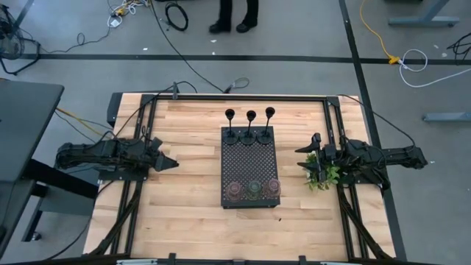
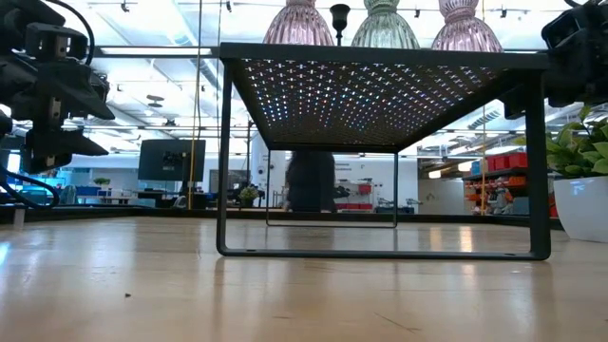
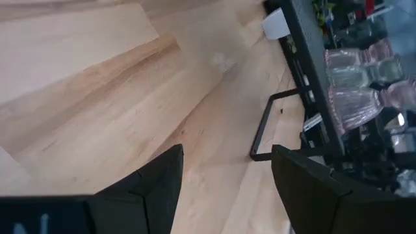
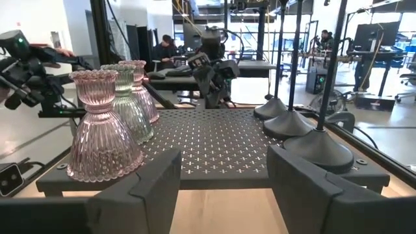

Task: Pick & Place candle stick holders
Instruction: Return to Home Position

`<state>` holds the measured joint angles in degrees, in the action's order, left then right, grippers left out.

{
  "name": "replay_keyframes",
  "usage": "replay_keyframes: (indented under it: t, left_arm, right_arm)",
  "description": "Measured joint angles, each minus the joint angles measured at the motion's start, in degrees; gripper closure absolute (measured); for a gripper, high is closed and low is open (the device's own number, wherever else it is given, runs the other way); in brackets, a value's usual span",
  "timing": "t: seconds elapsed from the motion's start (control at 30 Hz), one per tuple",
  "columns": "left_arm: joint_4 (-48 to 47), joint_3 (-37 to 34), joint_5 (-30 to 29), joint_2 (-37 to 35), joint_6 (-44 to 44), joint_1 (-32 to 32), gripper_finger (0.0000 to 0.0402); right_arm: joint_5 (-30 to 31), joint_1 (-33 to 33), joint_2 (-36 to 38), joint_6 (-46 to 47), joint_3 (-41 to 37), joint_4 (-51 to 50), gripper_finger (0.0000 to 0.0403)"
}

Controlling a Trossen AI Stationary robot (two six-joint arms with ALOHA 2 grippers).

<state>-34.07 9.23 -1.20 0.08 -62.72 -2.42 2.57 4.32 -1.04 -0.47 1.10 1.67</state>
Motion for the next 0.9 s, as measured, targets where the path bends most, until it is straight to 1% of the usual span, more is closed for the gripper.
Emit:
replay_keyframes:
  t: [0.03,0.07,0.1,0.13,0.2,0.23,0.3,0.37,0.47,0.5,0.53,0.57,0.63,0.7,0.9]
  left_arm:
    - [0.2,0.0,0.1,0.0,-1.0,0.0,0.0165]
    - [1.1,0.0,0.0,0.0,0.2,0.0,0.0165]
    - [3.5,0.0,-0.1,0.0,3.2,0.0,0.0165]
    - [8.8,-0.1,-0.1,0.0,8.8,0.0,0.0165]
    - [20.8,-0.4,0.4,0.1,26.3,0.0,0.0165]
    - [28.0,-1.0,1.8,0.1,35.2,-0.1,0.0165]
    - [38.8,-1.9,8.1,0.2,47.2,-0.1,0.0165]
    - [45.2,-3.1,15.9,0.1,55.8,-0.1,0.0165]
    - [46.8,-5.6,28.1,0.1,67.5,-0.1,0.0165]
    - [46.7,-6.7,30.6,0.1,68.9,-0.1,0.0165]
    - [46.9,-7.9,31.8,0.1,69.2,-0.1,0.0165]
    - [46.4,-8.8,31.7,0.1,69.4,-0.1,0.0165]
    - [44.3,-8.8,29.3,0.1,68.6,-0.2,0.0165]
    - [42.7,-8.8,25.7,0.2,67.2,-0.4,0.0165]
    - [40.1,-8.8,13.0,0.1,67.7,-0.2,0.0165]
  right_arm:
    - [0.0,0.0,0.0,0.0,0.0,0.0,0.0174]
    - [0.0,0.0,0.0,0.0,0.0,0.0,0.0174]
    - [0.0,0.0,0.0,0.0,0.0,0.0,0.0174]
    - [0.0,0.0,0.0,0.0,0.0,0.0,0.0174]
    - [0.0,0.0,0.0,0.0,0.0,0.0,0.0174]
    - [0.0,0.0,0.0,0.0,0.0,0.0,0.0174]
    - [0.0,0.0,0.0,0.0,0.0,0.0,0.0174]
    - [0.0,0.0,0.0,0.0,0.0,0.0,0.0174]
    - [0.0,0.0,0.0,0.0,0.0,0.0,0.0174]
    - [0.0,0.0,0.0,0.0,0.0,0.0,0.0174]
    - [0.0,0.0,0.0,0.0,0.0,0.0,0.0174]
    - [0.0,0.0,0.0,0.0,0.0,0.0,0.0174]
    - [0.0,0.0,0.0,0.0,0.0,0.0,0.0174]
    - [0.0,0.0,0.0,-0.1,0.0,0.0,0.0174]
    - [0.0,0.0,0.0,-0.1,0.0,0.0,0.0174]
